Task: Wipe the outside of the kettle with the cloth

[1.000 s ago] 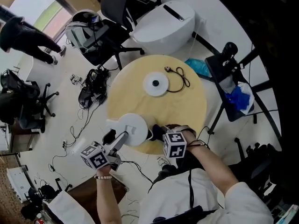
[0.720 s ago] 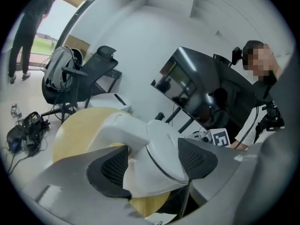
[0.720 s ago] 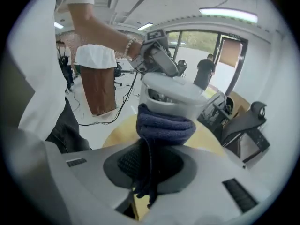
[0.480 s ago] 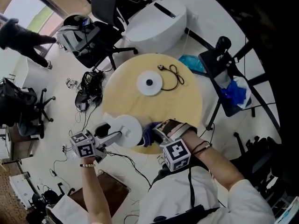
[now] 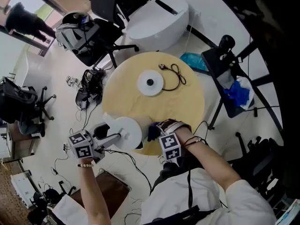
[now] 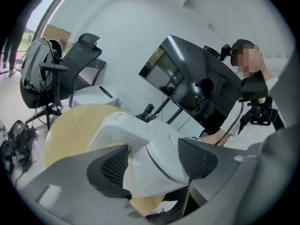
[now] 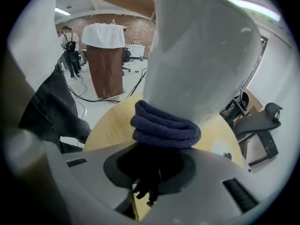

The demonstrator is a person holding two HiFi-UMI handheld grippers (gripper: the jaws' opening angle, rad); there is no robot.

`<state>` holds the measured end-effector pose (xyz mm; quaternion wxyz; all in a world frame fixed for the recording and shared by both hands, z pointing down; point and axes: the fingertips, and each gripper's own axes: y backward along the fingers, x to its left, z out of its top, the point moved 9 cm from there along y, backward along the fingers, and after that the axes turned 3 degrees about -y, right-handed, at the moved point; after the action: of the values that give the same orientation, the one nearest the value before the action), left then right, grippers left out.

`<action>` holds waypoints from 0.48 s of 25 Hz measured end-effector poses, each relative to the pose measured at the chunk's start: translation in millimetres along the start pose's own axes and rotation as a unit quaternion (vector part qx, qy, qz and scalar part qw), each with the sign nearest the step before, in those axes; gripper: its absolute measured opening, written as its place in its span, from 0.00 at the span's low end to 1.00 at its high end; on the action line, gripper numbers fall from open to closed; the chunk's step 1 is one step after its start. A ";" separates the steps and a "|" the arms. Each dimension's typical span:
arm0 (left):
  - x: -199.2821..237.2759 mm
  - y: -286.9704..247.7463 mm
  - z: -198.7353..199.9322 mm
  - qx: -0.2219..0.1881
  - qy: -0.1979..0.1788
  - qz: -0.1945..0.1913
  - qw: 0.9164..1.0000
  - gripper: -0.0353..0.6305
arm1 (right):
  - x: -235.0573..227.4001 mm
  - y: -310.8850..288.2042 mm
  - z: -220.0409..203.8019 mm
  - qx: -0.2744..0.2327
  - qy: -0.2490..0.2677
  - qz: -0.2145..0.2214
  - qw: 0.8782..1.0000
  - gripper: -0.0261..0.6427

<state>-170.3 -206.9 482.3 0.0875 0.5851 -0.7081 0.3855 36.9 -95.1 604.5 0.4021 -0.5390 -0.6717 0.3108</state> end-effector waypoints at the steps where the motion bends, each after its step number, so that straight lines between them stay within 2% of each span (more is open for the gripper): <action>1: 0.4 -0.2 0.1 0.000 -0.002 -0.001 1.000 0.55 | -0.2 -8.3 -4.7 0.007 0.000 0.006 1.000 0.15; 5: 2.7 -1.7 1.2 0.005 -0.009 -0.008 1.000 0.55 | -2.8 -33.2 -17.6 0.034 0.007 0.034 0.999 0.15; 9: 6.0 -1.5 3.3 0.017 -0.011 -0.018 1.000 0.56 | -5.9 -39.7 -19.3 0.039 0.011 0.056 0.998 0.15; 12: 7.6 -3.0 7.6 0.028 -0.014 -0.024 0.999 0.56 | -11.7 -21.7 -14.1 0.033 0.037 0.035 0.998 0.15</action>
<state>-167.4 -217.6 482.8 0.0702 0.6096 -0.6838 0.3947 40.1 -111.6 627.5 0.4338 -0.5594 -0.6264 0.3264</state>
